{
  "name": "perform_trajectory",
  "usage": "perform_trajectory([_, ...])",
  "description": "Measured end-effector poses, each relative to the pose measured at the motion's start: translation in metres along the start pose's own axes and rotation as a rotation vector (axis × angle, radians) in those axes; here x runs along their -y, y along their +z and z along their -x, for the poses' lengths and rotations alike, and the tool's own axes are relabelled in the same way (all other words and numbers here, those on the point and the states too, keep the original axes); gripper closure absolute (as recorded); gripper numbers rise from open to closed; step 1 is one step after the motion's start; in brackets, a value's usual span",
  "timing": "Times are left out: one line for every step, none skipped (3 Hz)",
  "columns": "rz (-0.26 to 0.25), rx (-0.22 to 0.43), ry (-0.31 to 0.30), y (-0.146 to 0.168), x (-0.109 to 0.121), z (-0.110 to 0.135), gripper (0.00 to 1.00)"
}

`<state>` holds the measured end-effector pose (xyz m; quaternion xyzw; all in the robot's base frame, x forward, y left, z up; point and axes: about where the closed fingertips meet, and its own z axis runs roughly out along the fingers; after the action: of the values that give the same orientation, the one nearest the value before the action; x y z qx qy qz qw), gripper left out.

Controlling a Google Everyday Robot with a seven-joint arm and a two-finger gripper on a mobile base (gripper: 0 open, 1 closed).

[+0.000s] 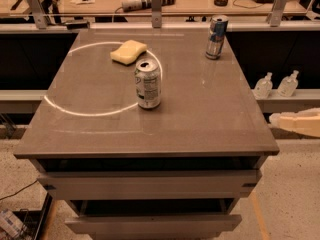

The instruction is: Move redbull can near 7up can

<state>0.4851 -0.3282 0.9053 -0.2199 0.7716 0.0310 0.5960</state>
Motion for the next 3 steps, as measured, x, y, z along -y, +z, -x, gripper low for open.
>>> perform_trajectory([-0.094,0.122,0.027,0.010,0.025,0.013,0.00])
perform_trajectory([-0.117,0.197,0.082,0.023,0.040,0.021,0.00])
perform_trajectory([-0.069,0.241,0.148,0.045,0.049,0.030,0.00])
